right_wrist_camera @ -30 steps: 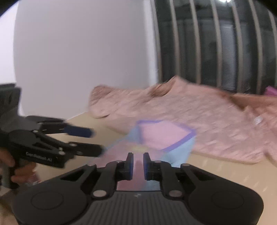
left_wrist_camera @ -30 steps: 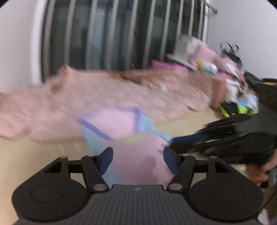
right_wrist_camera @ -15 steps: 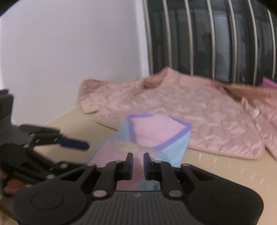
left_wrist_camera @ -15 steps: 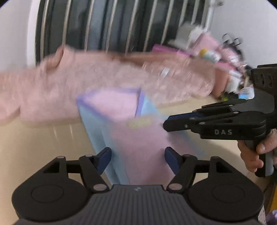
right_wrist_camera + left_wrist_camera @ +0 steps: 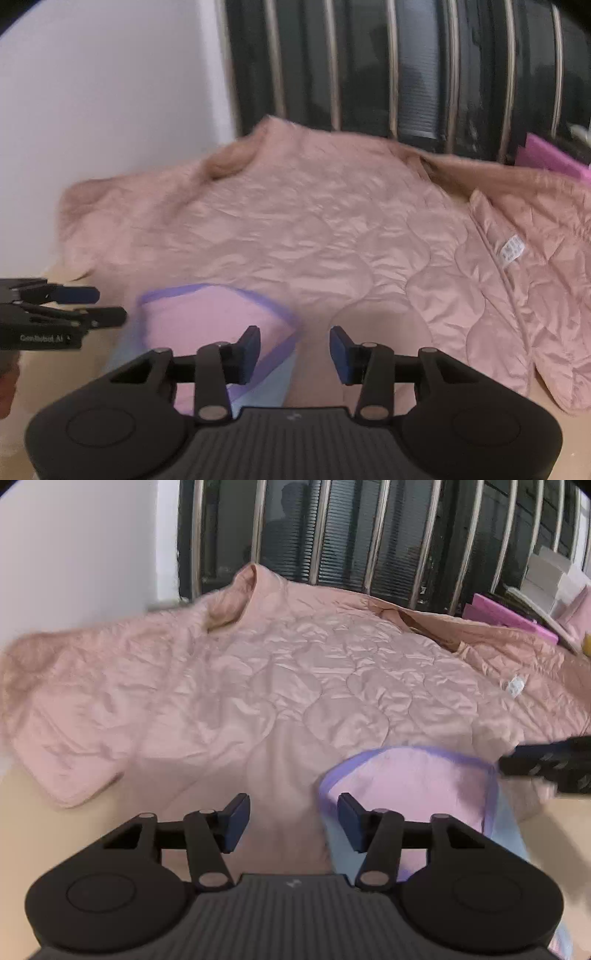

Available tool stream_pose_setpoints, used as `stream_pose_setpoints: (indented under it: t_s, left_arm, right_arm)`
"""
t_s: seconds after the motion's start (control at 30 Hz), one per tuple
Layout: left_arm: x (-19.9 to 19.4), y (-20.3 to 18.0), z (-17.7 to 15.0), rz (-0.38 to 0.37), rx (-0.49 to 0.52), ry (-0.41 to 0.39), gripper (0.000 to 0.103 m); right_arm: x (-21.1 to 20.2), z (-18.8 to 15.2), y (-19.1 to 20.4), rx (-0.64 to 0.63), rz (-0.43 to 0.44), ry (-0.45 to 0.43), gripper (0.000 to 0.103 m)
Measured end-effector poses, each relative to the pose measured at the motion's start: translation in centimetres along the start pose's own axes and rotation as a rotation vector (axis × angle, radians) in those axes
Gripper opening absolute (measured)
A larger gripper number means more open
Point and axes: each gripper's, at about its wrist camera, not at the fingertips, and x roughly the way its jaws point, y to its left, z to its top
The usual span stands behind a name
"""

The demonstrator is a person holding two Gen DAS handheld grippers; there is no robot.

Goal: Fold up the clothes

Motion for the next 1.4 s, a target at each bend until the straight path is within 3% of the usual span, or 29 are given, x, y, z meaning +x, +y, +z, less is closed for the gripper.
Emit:
stream_pose_setpoints:
  t_s: [0.07, 0.13, 0.17, 0.2, 0.23, 0.27, 0.4, 0.63, 0.8, 0.97, 1.07, 1.13, 1.17, 1.23, 1.4]
  left_arm:
    - [1.0, 0.1, 0.4, -0.019, -0.024, 0.025, 0.030]
    - [1.3, 0.3, 0.5, -0.023, -0.054, 0.029, 0.017]
    - [1.4, 0.4, 0.5, -0.043, -0.046, 0.022, 0.005]
    - [1.5, 0.5, 0.5, -0.064, -0.040, 0.023, 0.004]
    - [1.7, 0.5, 0.3, -0.074, -0.045, 0.025, 0.002]
    - [1.8, 0.5, 0.2, -0.083, -0.052, 0.026, 0.002]
    - [-0.1, 1.0, -0.4, -0.132, -0.087, -0.032, 0.001]
    - [-7.9, -0.1, -2.8, -0.206, -0.057, -0.187, 0.001]
    - [-13.8, -1.6, -9.2, -0.206, -0.065, -0.238, 0.001]
    - [-15.6, -2.5, -16.0, -0.178, -0.071, -0.189, 0.003]
    - [-16.2, -1.7, -16.6, -0.141, -0.129, -0.152, 0.006]
    - [-17.4, -0.8, -16.4, -0.124, -0.160, -0.180, 0.009]
    - [-17.8, -0.8, -15.8, -0.135, -0.163, -0.206, 0.017]
    - [-18.3, -0.7, -14.6, -0.156, -0.165, -0.256, 0.037]
    - [-14.8, -4.9, -13.1, -0.178, -0.011, -0.207, 0.040]
  right_arm:
    - [1.8, 0.3, -0.4, 0.035, 0.002, 0.037, 0.040]
    - [2.7, -0.2, -0.7, 0.061, 0.007, 0.058, 0.039]
    - [3.1, -0.4, -0.8, 0.070, 0.014, 0.056, 0.031]
    - [3.3, -0.6, -1.0, 0.073, 0.016, 0.054, 0.013]
    - [3.5, -0.7, -1.1, 0.074, 0.016, 0.052, 0.005]
    - [3.7, -0.9, -1.2, 0.075, 0.016, 0.051, 0.003]
    - [1.9, -1.1, -1.4, 0.092, 0.054, -0.012, 0.002]
    - [-6.1, -2.5, -1.1, 0.076, 0.182, -0.141, 0.002]
    - [-12.4, -7.8, 0.3, -0.013, 0.276, -0.130, 0.002]
    - [-14.1, -14.2, 2.7, -0.146, 0.317, -0.042, 0.004]
    - [-15.0, -15.5, 3.1, -0.169, 0.310, -0.001, 0.020]
    - [-16.9, -15.3, 2.5, -0.161, 0.357, -0.064, 0.034]
    - [-17.6, -14.8, 2.1, -0.141, 0.370, -0.110, 0.039]
    - [-18.3, -13.9, 1.5, -0.093, 0.363, -0.192, 0.039]
    - [-13.9, -12.6, 3.9, -0.083, 0.277, -0.159, 0.037]
